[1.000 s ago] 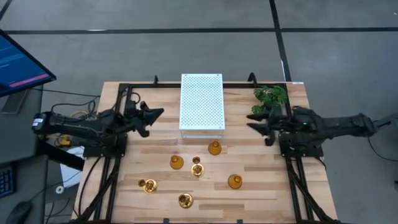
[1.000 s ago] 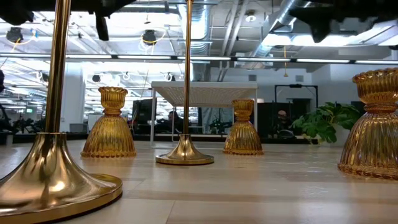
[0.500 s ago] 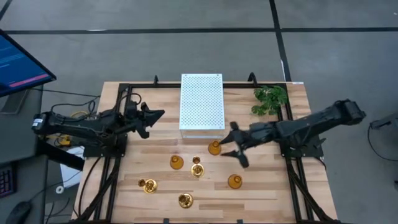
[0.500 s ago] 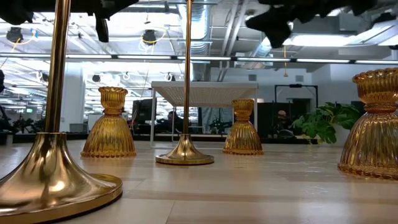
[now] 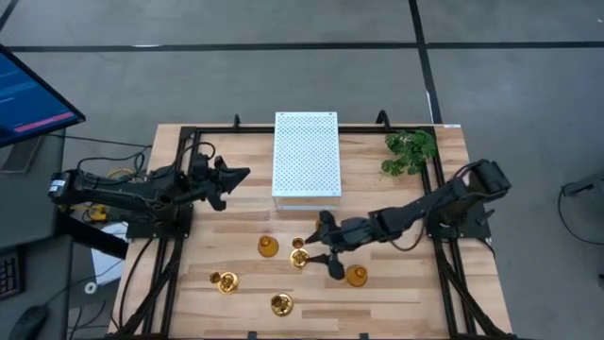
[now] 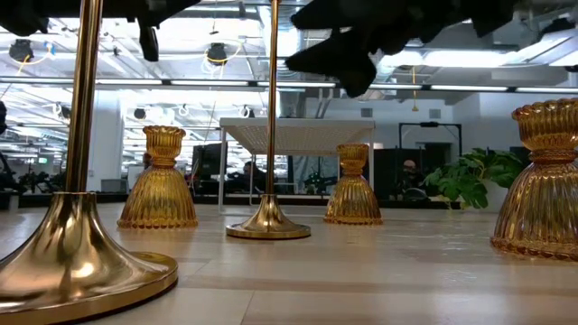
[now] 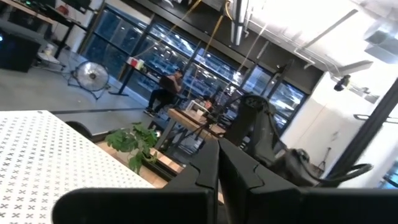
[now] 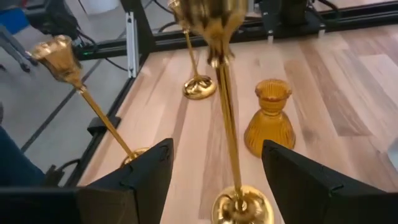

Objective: Pick & Place candle stick holders
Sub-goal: Put the right gold candle holder on the shelf

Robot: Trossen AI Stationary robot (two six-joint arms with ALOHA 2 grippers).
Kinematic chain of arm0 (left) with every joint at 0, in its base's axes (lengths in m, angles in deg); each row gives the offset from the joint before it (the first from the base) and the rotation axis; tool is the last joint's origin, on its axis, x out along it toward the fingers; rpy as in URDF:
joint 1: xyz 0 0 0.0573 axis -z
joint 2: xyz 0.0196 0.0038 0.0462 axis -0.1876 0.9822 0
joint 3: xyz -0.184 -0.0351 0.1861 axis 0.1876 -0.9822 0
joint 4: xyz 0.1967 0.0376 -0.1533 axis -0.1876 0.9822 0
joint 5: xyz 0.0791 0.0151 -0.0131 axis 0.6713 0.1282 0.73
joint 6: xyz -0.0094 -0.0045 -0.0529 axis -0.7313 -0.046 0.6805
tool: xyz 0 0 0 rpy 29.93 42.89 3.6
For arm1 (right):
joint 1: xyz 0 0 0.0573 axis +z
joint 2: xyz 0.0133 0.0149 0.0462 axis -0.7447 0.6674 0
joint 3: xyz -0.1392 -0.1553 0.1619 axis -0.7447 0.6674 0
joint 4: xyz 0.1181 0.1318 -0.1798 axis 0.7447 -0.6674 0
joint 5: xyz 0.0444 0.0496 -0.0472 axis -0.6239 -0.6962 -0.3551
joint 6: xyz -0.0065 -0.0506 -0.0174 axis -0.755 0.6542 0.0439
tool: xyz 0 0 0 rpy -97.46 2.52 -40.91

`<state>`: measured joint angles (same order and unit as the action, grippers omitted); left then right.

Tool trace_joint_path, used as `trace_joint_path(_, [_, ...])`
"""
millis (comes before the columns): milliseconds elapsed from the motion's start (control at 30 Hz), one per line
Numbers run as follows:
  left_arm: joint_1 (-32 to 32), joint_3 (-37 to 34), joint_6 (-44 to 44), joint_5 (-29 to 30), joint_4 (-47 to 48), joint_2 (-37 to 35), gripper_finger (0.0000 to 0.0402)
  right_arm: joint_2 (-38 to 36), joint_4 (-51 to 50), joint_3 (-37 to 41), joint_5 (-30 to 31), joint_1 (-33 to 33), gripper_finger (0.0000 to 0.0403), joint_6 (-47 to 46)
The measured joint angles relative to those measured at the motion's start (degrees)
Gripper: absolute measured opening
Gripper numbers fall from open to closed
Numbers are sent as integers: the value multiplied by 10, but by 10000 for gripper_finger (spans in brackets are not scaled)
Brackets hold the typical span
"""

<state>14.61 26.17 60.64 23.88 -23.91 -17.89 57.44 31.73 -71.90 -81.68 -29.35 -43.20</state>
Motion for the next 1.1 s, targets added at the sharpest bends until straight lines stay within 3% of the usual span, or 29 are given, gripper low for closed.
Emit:
trace_joint_path(233, [0,0,0,-13,0,0,8,67,93,0,4,-3,235,3])
trace_joint_path(467, [0,0,0,-13,-1,0,8,83,119,0,5,-13,220,0])
trace_joint_path(633, [0,0,0,-13,-1,0,8,83,117,0,2,-16,173,-1])
trace_joint_path(933, [0,0,0,-13,0,0,8,83,116,0,-26,-17,49,-1])
trace_joint_path(1100, [0,0,0,-13,0,0,8,83,118,0,-28,-18,9,-3])
